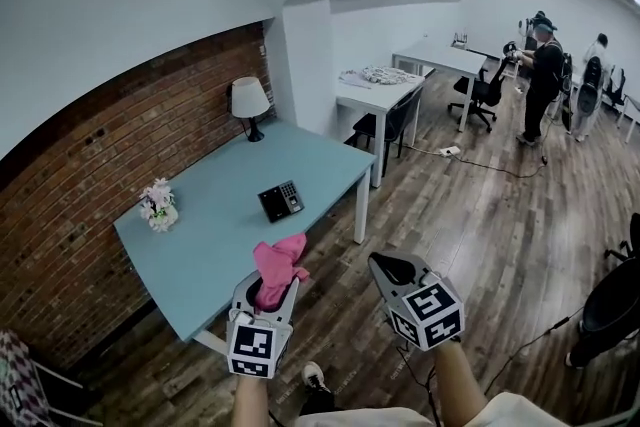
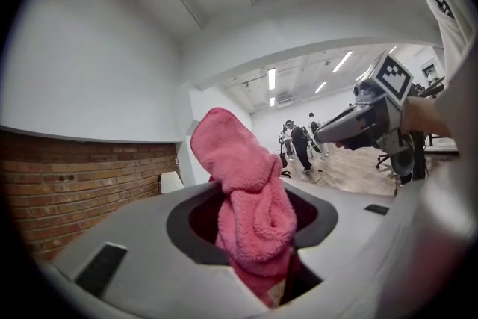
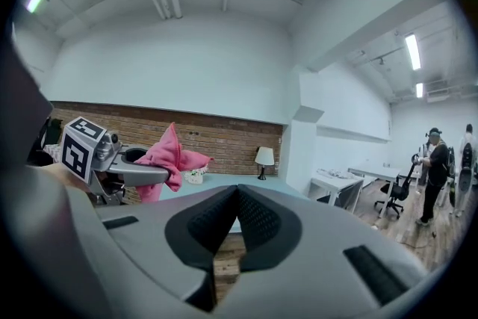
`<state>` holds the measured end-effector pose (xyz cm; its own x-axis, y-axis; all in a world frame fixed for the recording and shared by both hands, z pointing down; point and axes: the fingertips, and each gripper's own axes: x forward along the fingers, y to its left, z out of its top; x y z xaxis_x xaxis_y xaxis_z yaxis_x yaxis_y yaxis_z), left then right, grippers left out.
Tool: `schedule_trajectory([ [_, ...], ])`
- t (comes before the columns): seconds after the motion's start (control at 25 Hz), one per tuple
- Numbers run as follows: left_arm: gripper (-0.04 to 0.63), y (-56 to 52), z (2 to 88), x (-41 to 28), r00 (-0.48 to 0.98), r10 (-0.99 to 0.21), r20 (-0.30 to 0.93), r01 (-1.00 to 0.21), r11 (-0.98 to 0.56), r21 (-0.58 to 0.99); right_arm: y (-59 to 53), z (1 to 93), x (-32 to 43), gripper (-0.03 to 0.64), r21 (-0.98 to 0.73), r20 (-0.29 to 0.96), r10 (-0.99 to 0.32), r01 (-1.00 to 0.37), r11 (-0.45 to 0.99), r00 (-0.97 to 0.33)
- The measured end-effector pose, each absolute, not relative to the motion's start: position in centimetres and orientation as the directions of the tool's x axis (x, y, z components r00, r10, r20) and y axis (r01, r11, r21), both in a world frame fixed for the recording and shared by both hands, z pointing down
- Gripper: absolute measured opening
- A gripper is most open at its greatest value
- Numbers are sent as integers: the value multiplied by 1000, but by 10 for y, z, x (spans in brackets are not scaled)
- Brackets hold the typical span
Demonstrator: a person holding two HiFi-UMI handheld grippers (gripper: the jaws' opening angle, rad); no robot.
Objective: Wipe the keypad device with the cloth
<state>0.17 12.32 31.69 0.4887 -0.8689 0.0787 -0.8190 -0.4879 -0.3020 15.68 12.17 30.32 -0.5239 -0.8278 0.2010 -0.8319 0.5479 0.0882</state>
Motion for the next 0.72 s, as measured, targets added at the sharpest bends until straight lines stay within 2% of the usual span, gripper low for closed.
schedule_trajectory([
  [0.28, 202, 157, 277, -5, 445, -895, 3, -847, -423, -321, 150, 271, 160, 6, 127, 134, -846, -838, 531, -516],
  [0.72, 202, 176, 286, -10, 399, -917, 16, -870, -384, -310, 162, 271, 169, 6, 168, 126, -845, -829, 534, -519],
])
